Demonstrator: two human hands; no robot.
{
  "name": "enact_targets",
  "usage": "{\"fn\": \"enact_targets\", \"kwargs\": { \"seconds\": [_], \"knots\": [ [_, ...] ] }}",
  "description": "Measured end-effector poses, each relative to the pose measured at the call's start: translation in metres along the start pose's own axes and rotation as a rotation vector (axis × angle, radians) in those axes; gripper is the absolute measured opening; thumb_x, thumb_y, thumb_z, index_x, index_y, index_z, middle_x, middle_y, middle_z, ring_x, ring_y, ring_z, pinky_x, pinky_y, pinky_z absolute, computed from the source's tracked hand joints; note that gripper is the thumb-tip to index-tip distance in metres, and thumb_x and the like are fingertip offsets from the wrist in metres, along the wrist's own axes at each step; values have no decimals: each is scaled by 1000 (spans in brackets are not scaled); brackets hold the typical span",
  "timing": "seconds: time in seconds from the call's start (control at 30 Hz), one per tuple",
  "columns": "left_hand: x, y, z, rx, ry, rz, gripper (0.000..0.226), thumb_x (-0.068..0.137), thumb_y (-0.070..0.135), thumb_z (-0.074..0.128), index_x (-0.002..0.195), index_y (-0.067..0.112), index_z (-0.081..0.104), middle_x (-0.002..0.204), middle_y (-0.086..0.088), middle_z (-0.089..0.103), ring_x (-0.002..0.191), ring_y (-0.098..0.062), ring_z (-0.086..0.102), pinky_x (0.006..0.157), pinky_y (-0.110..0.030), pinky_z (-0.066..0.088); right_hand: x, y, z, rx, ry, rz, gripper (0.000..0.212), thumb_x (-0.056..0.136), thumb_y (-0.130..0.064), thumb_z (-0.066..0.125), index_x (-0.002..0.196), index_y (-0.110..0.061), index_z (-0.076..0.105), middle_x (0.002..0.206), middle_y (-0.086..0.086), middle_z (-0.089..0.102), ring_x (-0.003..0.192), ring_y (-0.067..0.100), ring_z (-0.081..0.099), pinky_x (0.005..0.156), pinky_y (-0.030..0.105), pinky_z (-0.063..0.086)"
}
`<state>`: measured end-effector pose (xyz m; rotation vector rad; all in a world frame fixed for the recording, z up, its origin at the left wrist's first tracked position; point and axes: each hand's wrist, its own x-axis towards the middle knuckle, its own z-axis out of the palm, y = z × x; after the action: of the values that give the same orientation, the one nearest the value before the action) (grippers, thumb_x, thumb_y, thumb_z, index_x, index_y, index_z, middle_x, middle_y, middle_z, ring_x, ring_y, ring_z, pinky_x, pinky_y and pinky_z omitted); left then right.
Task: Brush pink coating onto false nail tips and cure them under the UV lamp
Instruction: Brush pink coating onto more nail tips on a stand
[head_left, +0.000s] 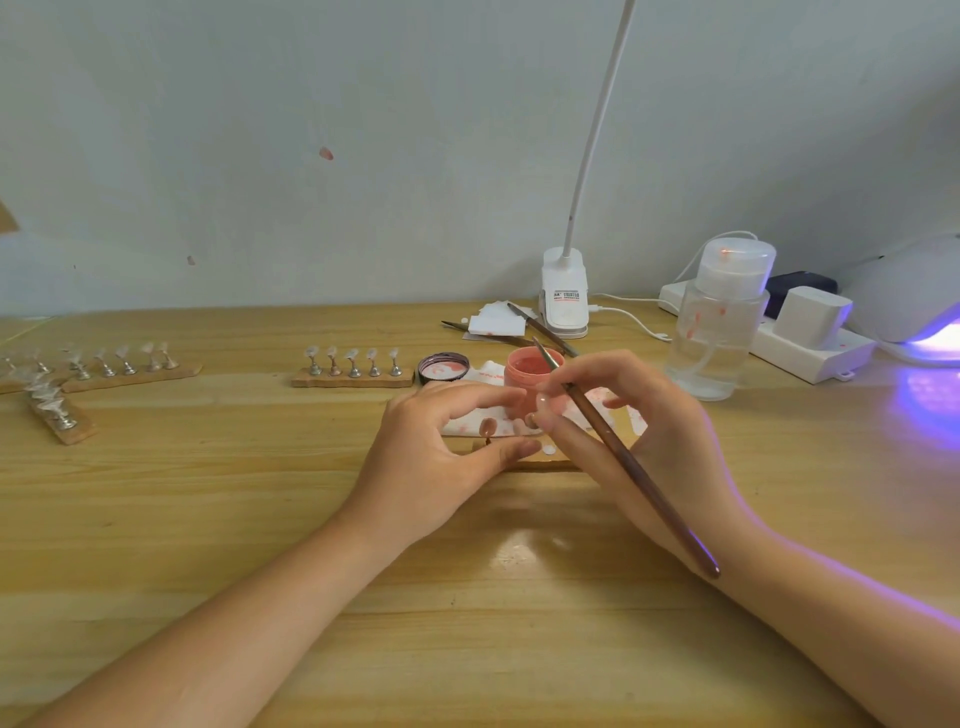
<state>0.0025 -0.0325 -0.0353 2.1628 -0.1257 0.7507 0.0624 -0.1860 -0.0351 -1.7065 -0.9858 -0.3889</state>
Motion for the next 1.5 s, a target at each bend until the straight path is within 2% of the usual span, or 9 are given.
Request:
{"fn": "enact_targets", "kwargs": {
  "seconds": [0.13, 0.2, 0.43, 0.67, 0.83, 1.03, 1.17, 1.37, 1.5],
  "knots": [
    [0, -3, 0, 75, -59, -120, 41, 55, 53, 68, 93, 52, 52, 98, 34, 58, 103, 6, 51, 101, -31, 36, 3, 8, -7, -69, -25, 28, 26, 74, -15, 76, 88, -29, 60, 87, -20, 65, 87, -1, 59, 80, 4, 35],
    [0, -4, 1, 67, -88, -166, 45, 56, 49, 74, 95, 50, 50, 98, 30, 59, 99, 7, 54, 101, -36, 37, 4, 13, -10, -102, -70, 50, 26, 73, -16, 76, 88, -30, 60, 85, -14, 67, 89, 2, 59, 80, 5, 35],
    [0, -11, 3, 39, -115, -179, 43, 69, 19, 78, 96, 40, 52, 79, 5, 66, 83, 13, 56, 76, 4, 29, 4, 19, -10, -139, -143, 15, 22, 74, -12, 77, 90, -21, 65, 86, -14, 67, 91, 7, 60, 85, 23, 44],
    [1, -14, 4, 28, -115, -176, 41, 69, 16, 78, 97, 34, 54, 77, 6, 66, 82, 10, 57, 73, 5, 29, 5, 19, -10, -137, -177, 16, 20, 75, -12, 75, 90, -19, 64, 88, -12, 66, 92, 9, 60, 81, 37, 48],
    [1, -13, 3, 34, -118, -173, 44, 69, 16, 78, 92, 42, 51, 74, 8, 65, 82, 13, 57, 77, 3, 30, 5, 17, -14, -173, -134, 38, 23, 73, -22, 76, 93, -21, 65, 93, -11, 66, 95, 6, 58, 85, 18, 42],
    [1, -15, 3, 36, -134, -195, 43, 70, 16, 76, 92, 43, 51, 69, 27, 59, 85, 11, 58, 94, -26, 34, 8, 21, -31, -207, -160, 22, 26, 70, -21, 77, 93, -17, 65, 92, -14, 65, 92, 4, 58, 86, 17, 42],
    [1, -15, 3, 23, -109, -199, 44, 70, 14, 76, 91, 43, 51, 68, 18, 61, 82, 12, 57, 92, -24, 35, 8, 26, -32, -185, -226, 26, 25, 70, -16, 78, 92, -14, 66, 92, -7, 68, 92, 8, 61, 88, 25, 45],
    [0, -14, 3, 35, -110, -194, 43, 70, 13, 76, 90, 42, 52, 72, 10, 62, 82, 14, 57, 85, -11, 34, 9, 27, -30, -166, -255, 21, 21, 74, -15, 75, 92, -17, 66, 92, -8, 67, 93, 7, 60, 86, 20, 43],
    [0, -14, 3, 44, -106, -203, 42, 71, 15, 76, 91, 42, 52, 72, 13, 63, 82, 13, 57, 89, -21, 35, 9, 28, -30, -145, -273, 31, 20, 75, -13, 75, 92, -18, 65, 92, -8, 66, 93, 8, 59, 86, 23, 44]
  ]
}}
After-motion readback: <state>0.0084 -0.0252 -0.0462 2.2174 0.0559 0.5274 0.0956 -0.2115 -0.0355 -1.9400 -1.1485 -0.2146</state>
